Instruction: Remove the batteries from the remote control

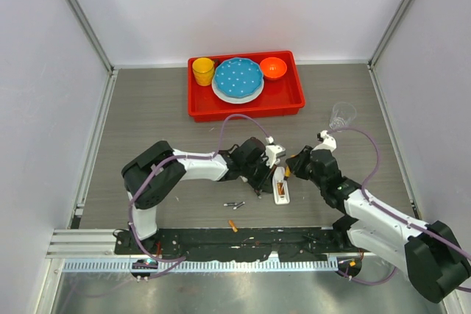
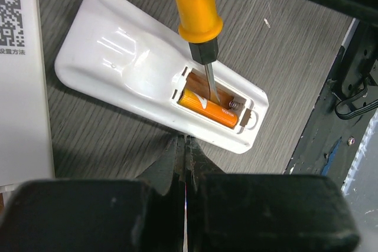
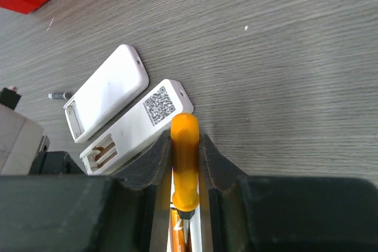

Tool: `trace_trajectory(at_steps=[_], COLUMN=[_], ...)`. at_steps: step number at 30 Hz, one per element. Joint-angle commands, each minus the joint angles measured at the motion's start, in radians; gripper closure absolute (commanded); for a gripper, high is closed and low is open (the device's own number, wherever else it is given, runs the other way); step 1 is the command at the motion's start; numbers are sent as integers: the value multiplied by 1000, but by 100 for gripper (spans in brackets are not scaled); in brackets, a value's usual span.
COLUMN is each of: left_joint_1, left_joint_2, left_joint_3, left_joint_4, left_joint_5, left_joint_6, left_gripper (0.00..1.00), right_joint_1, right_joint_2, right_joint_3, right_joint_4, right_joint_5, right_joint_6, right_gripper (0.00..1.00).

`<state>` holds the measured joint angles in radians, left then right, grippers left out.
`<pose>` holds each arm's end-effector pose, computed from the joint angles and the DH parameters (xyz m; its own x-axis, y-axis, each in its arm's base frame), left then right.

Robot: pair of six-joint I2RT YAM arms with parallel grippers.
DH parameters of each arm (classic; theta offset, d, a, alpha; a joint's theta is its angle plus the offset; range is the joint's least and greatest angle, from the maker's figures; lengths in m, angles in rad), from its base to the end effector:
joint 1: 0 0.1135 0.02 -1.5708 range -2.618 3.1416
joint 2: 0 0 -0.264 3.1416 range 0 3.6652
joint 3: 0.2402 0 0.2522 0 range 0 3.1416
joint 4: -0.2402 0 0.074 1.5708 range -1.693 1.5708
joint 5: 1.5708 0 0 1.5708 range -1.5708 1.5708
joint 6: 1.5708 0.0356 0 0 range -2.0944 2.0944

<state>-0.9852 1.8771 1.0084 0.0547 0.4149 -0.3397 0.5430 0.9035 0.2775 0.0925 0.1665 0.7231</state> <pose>0.1963 -0.3219 0.1394 -0.6840 0.4796 -0.5497 0.7294 0.4613 -0.5051 0.1608 0.0901 0.1705 -0.5828 0.4105 -0.7013 -0.0023 0.8622 0.5066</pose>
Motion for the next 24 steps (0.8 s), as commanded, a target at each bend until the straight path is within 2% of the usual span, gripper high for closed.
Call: trace_trajectory(at_steps=[1,24], left_joint_1=[-7,-6], left_joint_2=[48,51], left_joint_3=[19,25], left_joint_4=[4,0], left_joint_5=[-24,-1], left_joint_6=[1,-2], left_gripper=[100,100], right_joint_1=[-35,-149], right_joint_2=[20,32], right_joint_3=[-38,-124], right_joint_4=[110,269], right_joint_5=[-127,-199], right_joint_6=[113,291], right_gripper=[99,99])
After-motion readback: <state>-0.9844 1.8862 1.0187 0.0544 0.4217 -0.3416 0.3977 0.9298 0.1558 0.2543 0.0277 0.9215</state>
